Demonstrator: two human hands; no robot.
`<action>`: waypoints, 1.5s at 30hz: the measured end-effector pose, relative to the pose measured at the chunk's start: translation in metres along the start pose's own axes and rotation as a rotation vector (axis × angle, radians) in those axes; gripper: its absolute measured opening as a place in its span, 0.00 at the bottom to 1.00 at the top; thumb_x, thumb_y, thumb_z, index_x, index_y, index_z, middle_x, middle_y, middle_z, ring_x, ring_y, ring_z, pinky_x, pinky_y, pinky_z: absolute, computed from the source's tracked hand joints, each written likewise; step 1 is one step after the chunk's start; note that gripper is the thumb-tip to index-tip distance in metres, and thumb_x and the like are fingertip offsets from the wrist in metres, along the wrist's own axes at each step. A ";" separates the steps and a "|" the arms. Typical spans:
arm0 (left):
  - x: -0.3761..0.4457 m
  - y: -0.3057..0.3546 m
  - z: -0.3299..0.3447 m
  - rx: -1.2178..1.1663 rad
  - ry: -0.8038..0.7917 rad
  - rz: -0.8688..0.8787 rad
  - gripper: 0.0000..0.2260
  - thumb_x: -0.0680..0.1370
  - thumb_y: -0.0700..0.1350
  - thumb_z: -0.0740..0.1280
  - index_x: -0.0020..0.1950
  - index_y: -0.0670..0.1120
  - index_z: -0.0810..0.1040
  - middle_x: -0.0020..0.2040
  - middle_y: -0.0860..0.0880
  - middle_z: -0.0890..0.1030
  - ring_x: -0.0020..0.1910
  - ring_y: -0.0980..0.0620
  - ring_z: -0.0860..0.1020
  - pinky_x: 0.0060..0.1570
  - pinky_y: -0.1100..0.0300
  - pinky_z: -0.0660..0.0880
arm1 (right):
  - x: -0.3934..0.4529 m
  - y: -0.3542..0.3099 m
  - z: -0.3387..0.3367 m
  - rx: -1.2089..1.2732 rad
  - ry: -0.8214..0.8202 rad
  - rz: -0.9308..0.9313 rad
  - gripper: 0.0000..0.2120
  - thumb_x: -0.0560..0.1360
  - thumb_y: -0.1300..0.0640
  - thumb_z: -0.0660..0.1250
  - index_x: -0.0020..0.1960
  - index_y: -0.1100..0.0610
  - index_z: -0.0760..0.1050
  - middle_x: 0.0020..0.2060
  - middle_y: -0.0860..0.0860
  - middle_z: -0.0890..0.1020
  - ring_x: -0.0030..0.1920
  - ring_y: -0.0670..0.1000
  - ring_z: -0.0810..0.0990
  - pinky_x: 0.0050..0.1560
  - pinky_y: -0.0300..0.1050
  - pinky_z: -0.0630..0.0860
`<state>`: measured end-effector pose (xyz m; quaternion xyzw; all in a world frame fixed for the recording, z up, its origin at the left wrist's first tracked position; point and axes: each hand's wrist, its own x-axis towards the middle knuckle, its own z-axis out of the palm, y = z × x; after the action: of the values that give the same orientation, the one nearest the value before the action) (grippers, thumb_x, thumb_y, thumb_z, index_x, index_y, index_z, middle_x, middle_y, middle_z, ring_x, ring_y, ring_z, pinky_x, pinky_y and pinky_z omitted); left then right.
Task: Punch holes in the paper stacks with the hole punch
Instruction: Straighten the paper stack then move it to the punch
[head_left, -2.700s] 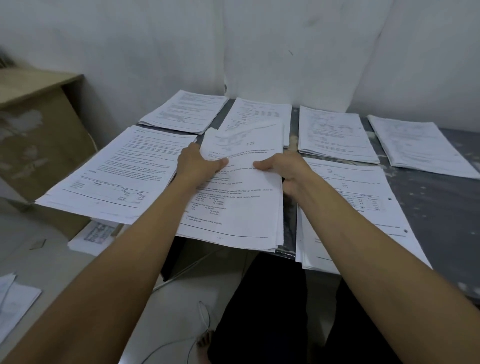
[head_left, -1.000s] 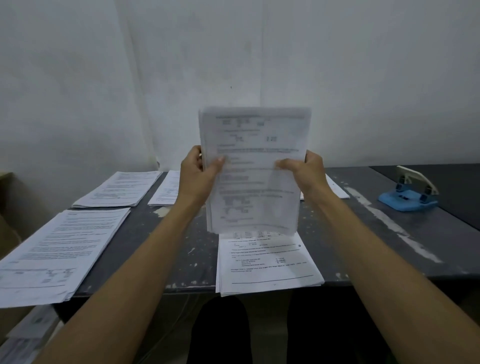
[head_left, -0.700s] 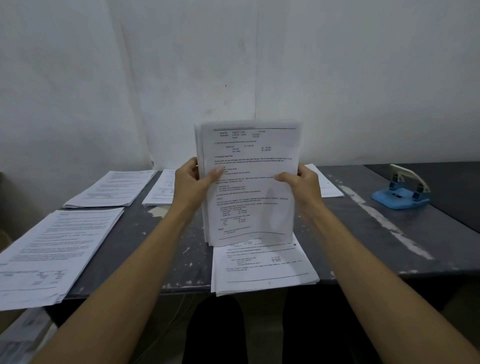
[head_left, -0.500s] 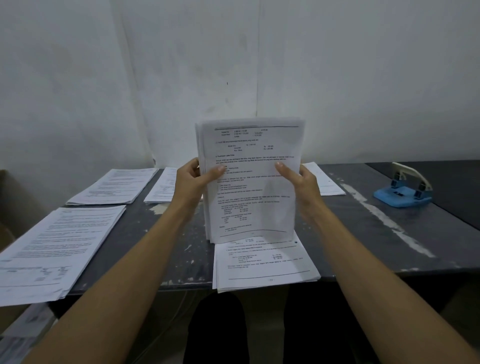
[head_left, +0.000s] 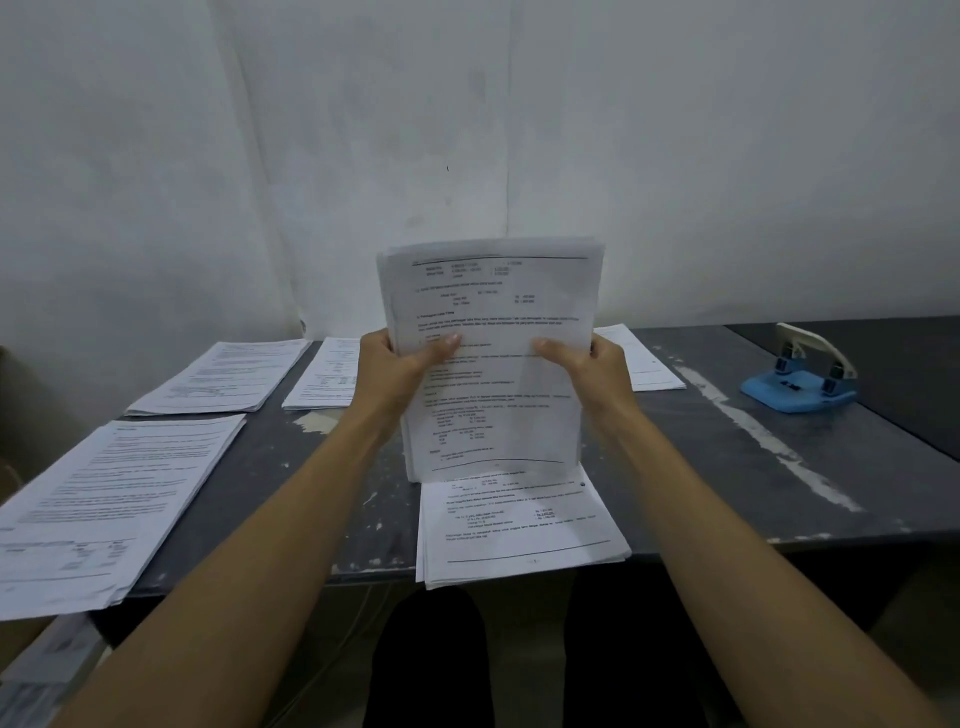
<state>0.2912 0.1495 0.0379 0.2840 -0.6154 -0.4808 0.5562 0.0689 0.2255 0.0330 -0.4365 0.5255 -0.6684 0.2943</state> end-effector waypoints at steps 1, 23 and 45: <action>-0.002 -0.003 -0.002 0.010 -0.013 -0.004 0.17 0.65 0.48 0.82 0.52 0.48 0.85 0.49 0.49 0.87 0.46 0.49 0.86 0.40 0.58 0.83 | -0.003 0.004 -0.003 0.006 -0.002 0.009 0.15 0.65 0.50 0.80 0.49 0.52 0.83 0.43 0.44 0.87 0.43 0.46 0.86 0.38 0.39 0.81; 0.001 -0.003 -0.004 0.056 -0.062 -0.011 0.27 0.59 0.53 0.83 0.55 0.46 0.84 0.50 0.49 0.87 0.48 0.48 0.86 0.45 0.53 0.83 | -0.011 0.012 0.012 0.026 0.083 -0.029 0.35 0.52 0.33 0.83 0.54 0.47 0.80 0.47 0.44 0.86 0.46 0.45 0.86 0.44 0.48 0.84; 0.002 -0.002 -0.002 0.018 0.021 0.000 0.20 0.61 0.50 0.84 0.49 0.46 0.85 0.47 0.48 0.87 0.44 0.46 0.87 0.39 0.55 0.83 | -0.003 0.021 -0.005 -0.044 -0.044 -0.023 0.07 0.76 0.61 0.71 0.54 0.56 0.80 0.46 0.46 0.86 0.47 0.49 0.85 0.42 0.41 0.82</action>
<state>0.2923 0.1462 0.0373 0.2940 -0.6139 -0.4723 0.5600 0.0644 0.2249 0.0113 -0.4638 0.5284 -0.6501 0.2883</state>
